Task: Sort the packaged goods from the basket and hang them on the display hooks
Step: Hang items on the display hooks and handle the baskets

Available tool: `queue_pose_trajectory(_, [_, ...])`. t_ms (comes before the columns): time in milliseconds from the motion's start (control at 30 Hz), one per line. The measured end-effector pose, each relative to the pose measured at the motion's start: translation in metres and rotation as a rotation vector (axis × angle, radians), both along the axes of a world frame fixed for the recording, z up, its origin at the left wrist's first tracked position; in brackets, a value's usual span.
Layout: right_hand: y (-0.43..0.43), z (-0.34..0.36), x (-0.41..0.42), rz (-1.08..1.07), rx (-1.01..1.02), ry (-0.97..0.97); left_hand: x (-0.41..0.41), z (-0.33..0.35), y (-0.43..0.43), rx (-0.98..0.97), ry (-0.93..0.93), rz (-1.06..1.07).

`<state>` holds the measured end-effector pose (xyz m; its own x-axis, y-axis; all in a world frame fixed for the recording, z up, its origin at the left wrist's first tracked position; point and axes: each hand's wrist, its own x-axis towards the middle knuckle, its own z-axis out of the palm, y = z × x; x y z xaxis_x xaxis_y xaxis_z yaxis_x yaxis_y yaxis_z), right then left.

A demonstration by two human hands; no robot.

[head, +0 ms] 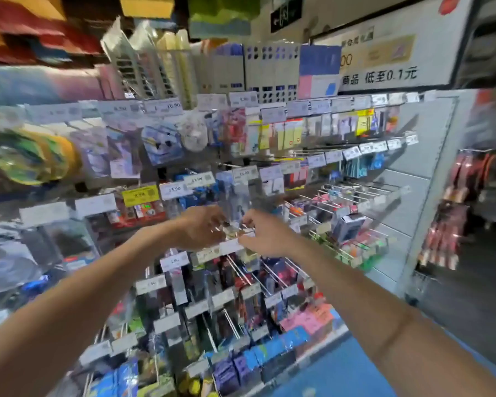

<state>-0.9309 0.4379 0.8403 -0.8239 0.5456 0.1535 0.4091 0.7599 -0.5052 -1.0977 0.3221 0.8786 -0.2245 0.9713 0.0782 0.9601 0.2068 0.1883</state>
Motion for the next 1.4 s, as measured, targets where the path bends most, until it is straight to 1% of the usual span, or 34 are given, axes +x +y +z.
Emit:
queue_pose_trajectory(100, [-0.019, -0.013, 0.060, -0.112, -0.040, -0.002, 0.035, -0.017, 0.007, -0.022, -0.100, -0.118])
queue_pose_trajectory(167, [-0.031, -0.024, 0.104, -0.238, -0.079, 0.004, 0.068, -0.028, 0.014, -0.041, -0.102, -0.208])
queue_pose_trajectory(267, [-0.057, -0.049, 0.180, -0.421, -0.120, 0.039, 0.137, -0.049, 0.027, -0.124, -0.114, -0.362])
queue_pose_trajectory(333, [-0.080, -0.069, 0.234, -0.556, -0.178, 0.044, 0.194, -0.066, 0.033, -0.151, -0.107, -0.477])
queue_pose_trajectory(400, [-0.100, -0.093, 0.291, -0.711, -0.182, 0.025, 0.257, -0.087, 0.037, -0.204, -0.110, -0.606])
queue_pose_trajectory(567, [-0.177, -0.135, 0.441, -1.038, -0.255, 0.041, 0.423, -0.146, 0.034, -0.311, -0.187, -0.880])
queue_pose_trajectory(667, [-0.240, -0.161, 0.525, -1.316, -0.344, 0.028, 0.537, -0.179, 0.015, -0.364, -0.079, -1.068])
queue_pose_trajectory(800, [-0.341, -0.194, 0.630, -1.622, -0.446, 0.052, 0.692, -0.205, -0.059, -0.424, -0.004, -1.389])
queue_pose_trajectory(933, [-0.461, -0.197, 0.724, -1.854, -0.532, 0.116, 0.819, -0.217, -0.145, -0.513, 0.105, -1.653])
queue_pose_trajectory(1000, [-0.527, -0.199, 0.770, -1.952, -0.556, 0.125, 0.884, -0.222, -0.190, -0.518, 0.157, -1.769])
queue_pose_trajectory(1033, [-0.541, -0.200, 0.779, -1.963, -0.558, 0.143, 0.898, -0.221, -0.198, -0.519, 0.155, -1.785])
queue_pose_trajectory(1133, [-0.624, -0.202, 0.821, -2.161, -0.622, 0.192, 0.967, -0.225, -0.273, -0.539, 0.175, -1.953])
queue_pose_trajectory(1200, [-0.676, -0.207, 0.846, -2.300, -0.616, 0.318, 1.011, -0.232, -0.318, -0.569, 0.193, -2.066])
queue_pose_trajectory(1267, [-0.723, -0.210, 0.865, -2.416, -0.579, 0.421, 1.049, -0.237, -0.357, -0.578, 0.249, -2.188])
queue_pose_trajectory(1400, [-0.800, -0.226, 0.890, -2.609, -0.523, 0.662, 1.110, -0.248, -0.424, -0.633, 0.349, -2.332])
